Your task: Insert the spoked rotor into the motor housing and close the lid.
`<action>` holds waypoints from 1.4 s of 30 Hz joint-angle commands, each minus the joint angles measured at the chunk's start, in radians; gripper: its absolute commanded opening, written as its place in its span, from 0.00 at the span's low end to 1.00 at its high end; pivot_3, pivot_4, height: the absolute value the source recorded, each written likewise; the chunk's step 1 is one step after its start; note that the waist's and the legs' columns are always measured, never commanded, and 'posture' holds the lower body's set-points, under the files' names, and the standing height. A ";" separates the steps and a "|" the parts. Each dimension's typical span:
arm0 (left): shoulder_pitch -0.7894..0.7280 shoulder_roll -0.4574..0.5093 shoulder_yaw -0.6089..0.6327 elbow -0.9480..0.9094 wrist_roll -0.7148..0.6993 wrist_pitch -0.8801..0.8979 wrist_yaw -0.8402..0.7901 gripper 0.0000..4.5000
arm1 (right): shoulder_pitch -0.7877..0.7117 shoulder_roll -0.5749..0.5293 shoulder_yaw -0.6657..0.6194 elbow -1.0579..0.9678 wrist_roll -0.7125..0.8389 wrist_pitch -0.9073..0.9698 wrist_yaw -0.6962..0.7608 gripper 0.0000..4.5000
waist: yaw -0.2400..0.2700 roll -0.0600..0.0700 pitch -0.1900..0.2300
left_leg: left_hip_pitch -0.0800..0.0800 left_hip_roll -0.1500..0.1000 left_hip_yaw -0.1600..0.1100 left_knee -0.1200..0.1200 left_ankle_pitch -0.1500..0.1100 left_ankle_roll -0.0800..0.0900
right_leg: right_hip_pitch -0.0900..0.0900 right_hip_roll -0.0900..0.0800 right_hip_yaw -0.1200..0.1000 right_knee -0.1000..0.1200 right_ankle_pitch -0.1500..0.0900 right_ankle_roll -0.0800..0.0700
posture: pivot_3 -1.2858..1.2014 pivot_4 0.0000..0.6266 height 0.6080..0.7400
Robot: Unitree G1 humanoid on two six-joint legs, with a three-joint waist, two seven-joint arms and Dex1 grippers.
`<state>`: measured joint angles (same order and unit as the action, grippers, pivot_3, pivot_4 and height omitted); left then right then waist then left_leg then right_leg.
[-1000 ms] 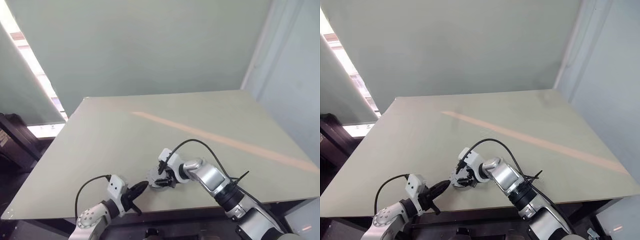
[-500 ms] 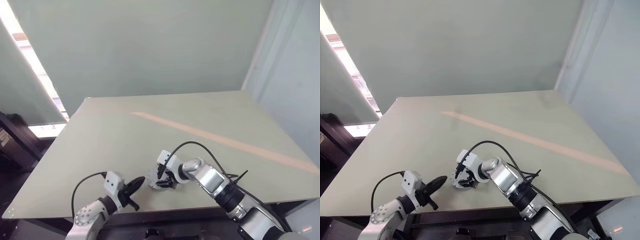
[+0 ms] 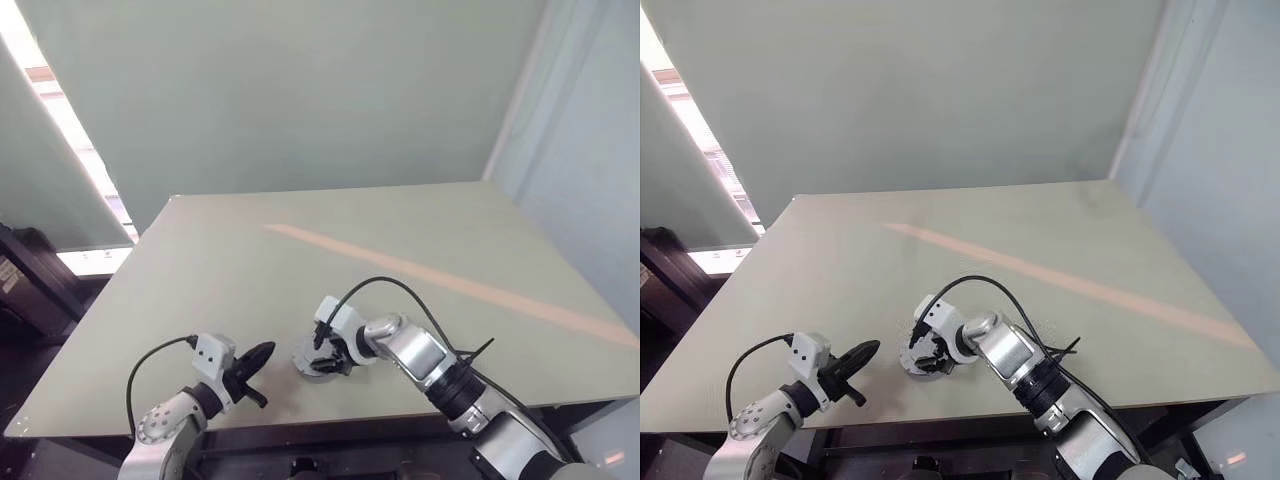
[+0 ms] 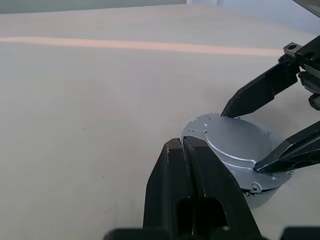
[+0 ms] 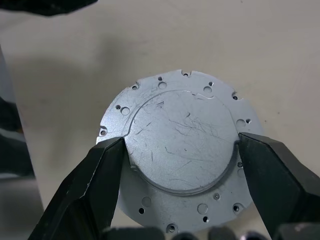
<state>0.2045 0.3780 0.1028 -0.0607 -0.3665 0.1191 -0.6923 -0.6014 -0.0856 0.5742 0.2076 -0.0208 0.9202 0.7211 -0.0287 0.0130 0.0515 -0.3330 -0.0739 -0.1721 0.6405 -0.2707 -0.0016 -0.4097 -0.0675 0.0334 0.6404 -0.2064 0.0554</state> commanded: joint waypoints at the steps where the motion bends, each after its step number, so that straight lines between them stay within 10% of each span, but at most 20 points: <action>1: -0.003 0.000 0.013 -0.030 -0.010 -0.007 0.002 0.00 | 0.015 -0.001 -0.012 -0.009 0.030 0.059 0.008 0.76 | 0.000 0.000 0.000 | 0.000 0.000 0.000 -0.001 0.000 0.000 | 0.000 0.000 0.000 0.000 0.000 0.000 | 0.52 0.00 1.00; 28: 0.017 -0.019 -0.003 -0.052 -0.013 0.013 0.002 0.00 | 0.094 -0.040 0.038 -0.212 0.045 -0.022 -0.031 0.76 | 0.001 -0.001 0.000 | -0.012 -0.002 0.000 -0.004 0.001 0.002 | -0.013 0.000 0.000 -0.002 0.000 0.000 | 0.52 0.00 1.00; 42: 0.030 -0.013 -0.003 -0.060 -0.013 0.026 -0.005 0.00 | 0.151 0.167 -0.163 -0.133 0.074 -0.019 -0.249 0.76 | -0.006 -0.001 0.000 | -0.011 -0.001 0.003 -0.003 0.001 0.001 | -0.014 0.003 0.001 0.001 0.000 0.000 | 0.52 0.00 1.00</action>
<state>0.2366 0.3560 0.0954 -0.0774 -0.3700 0.1481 -0.6928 -0.4464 0.0579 0.4287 0.0731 0.0385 0.9260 0.4984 -0.0347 0.0121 0.0513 -0.3437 -0.0745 -0.1695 0.6370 -0.2691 -0.0011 -0.4234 -0.0648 0.0337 0.6412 -0.2062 0.0553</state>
